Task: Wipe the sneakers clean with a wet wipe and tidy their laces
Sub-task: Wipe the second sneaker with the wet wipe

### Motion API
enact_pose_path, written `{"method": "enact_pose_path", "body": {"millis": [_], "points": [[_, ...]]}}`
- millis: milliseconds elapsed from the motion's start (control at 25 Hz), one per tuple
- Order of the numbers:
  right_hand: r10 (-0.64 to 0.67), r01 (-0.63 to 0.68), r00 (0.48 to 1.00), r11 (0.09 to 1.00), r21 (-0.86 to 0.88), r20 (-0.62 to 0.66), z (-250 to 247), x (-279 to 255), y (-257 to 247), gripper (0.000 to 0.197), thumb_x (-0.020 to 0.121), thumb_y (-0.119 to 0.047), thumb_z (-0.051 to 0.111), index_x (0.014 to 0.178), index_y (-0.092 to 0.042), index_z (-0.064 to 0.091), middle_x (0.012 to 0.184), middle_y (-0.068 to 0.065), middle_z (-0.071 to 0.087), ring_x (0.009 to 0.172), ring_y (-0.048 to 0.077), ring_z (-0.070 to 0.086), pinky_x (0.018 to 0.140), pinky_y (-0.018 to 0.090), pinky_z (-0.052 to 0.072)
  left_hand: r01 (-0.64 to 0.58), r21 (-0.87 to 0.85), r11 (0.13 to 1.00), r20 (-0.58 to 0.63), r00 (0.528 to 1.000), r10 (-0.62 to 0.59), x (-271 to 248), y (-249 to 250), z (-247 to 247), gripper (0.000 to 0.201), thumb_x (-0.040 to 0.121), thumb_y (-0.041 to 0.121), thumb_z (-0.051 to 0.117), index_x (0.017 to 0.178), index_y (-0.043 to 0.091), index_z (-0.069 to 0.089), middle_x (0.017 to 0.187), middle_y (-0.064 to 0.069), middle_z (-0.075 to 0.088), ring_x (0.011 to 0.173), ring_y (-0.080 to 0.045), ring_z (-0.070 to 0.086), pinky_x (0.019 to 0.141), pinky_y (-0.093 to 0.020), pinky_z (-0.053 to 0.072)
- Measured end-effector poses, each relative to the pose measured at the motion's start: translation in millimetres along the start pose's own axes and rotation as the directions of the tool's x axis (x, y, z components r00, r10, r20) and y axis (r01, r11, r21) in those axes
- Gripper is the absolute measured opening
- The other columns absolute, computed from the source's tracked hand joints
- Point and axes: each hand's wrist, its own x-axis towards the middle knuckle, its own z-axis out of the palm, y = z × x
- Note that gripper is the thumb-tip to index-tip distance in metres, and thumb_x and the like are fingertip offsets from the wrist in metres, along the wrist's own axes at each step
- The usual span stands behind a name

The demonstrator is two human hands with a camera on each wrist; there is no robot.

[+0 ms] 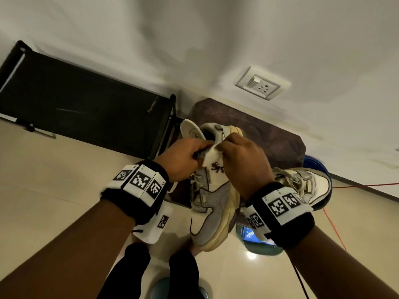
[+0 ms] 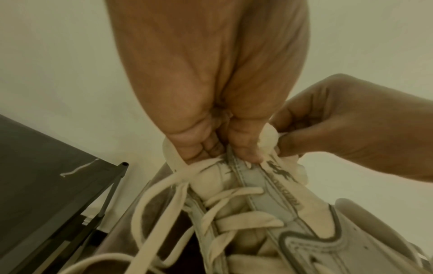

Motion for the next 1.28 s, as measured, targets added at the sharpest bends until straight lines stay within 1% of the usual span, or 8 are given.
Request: {"method": "enact_pose_path", "body": {"millis": [80,240,320,440,520,840,1040,1280], "points": [[-0.154,0.154,0.974,0.988,0.016,0.164,0.7,-19.1,-13.6,0.018,0.076,-0.007,0.063,0.092,-0.011,0.071,0.091,0.008,0.064,0.079,0.024,0.061,0.061,0.032,0.052,-0.012,-0.025,1.000,-0.041,0.999,0.011,-1.9,-3.3,-0.7,0.050,0.087,-0.002,0.055,0.132,0.020,0.053,0.126,-0.001,0.062,0.118,-0.013,0.056,0.106,-0.040,0.043],[-0.370,0.381,0.851,0.923,0.049,0.372,-2.6,-64.8,-45.4,0.015,0.064,-0.011,0.059,0.070,-0.016,0.070,0.077,0.002,0.063,0.068,0.019,0.058,0.056,0.028,0.052,0.004,-0.116,0.993,-0.074,0.997,-0.013,-3.9,-12.5,0.8,0.050,0.088,0.000,0.055,0.133,0.022,0.053,0.128,0.005,0.061,0.121,-0.010,0.054,0.107,-0.041,0.042],[-0.314,0.322,0.873,0.946,0.042,0.374,-2.0,-58.1,-41.5,0.017,0.069,-0.009,0.057,0.079,-0.013,0.071,0.081,0.004,0.062,0.072,0.021,0.058,0.058,0.032,0.055,0.027,-0.139,0.990,-0.094,0.995,-0.040,-4.2,-20.7,0.8,0.051,0.088,0.000,0.055,0.135,0.021,0.052,0.129,0.004,0.060,0.122,-0.011,0.053,0.107,-0.043,0.042],[-0.004,0.014,0.977,0.999,-0.045,0.211,-5.1,-15.4,-2.0,0.022,0.084,-0.008,0.054,0.100,-0.012,0.069,0.099,0.006,0.061,0.090,0.024,0.058,0.073,0.036,0.053,0.046,-0.136,0.990,-0.144,0.987,-0.065,-8.4,-31.3,-0.5,0.051,0.088,0.000,0.056,0.134,0.022,0.051,0.129,0.005,0.059,0.122,-0.011,0.053,0.107,-0.043,0.042],[0.101,-0.097,0.983,0.995,-0.030,0.156,-6.4,-0.5,18.1,0.021,0.084,-0.005,0.061,0.102,-0.012,0.069,0.101,0.007,0.062,0.091,0.025,0.059,0.075,0.038,0.053,0.018,-0.115,0.993,-0.184,0.982,-0.039,-10.8,-34.2,1.4,0.051,0.088,0.000,0.057,0.133,0.022,0.052,0.129,0.006,0.060,0.122,-0.009,0.053,0.107,-0.040,0.042],[-0.139,0.105,0.949,0.985,0.134,0.282,-1.2,-73.7,-9.7,0.033,0.064,0.000,0.080,0.092,-0.014,0.072,0.092,0.005,0.067,0.084,0.025,0.066,0.065,0.039,0.059,0.057,-0.051,0.997,-0.304,0.950,-0.069,-10.0,-36.6,13.3,0.048,0.089,0.006,0.057,0.134,0.022,0.049,0.127,0.001,0.060,0.117,-0.011,0.055,0.103,-0.039,0.046],[0.000,-0.011,0.974,0.999,0.045,0.228,1.7,-33.3,-9.2,0.019,0.083,-0.004,0.059,0.097,-0.009,0.069,0.096,0.008,0.064,0.088,0.027,0.061,0.073,0.041,0.053,0.121,-0.164,0.979,-0.161,0.976,-0.148,-16.5,-34.8,20.6,0.076,0.077,0.027,0.075,0.139,0.024,0.031,0.133,0.003,0.053,0.120,-0.013,0.053,0.101,-0.041,0.047],[0.035,-0.060,0.987,0.986,0.154,0.158,5.1,-55.5,-9.1,0.019,0.083,-0.003,0.059,0.095,-0.009,0.071,0.095,0.009,0.066,0.084,0.027,0.063,0.071,0.044,0.055,0.089,-0.178,0.980,-0.364,0.919,-0.150,-11.2,-29.5,24.5,0.056,0.077,0.022,0.075,0.123,0.021,0.044,0.115,0.006,0.057,0.109,-0.017,0.059,0.097,-0.045,0.048]]}}
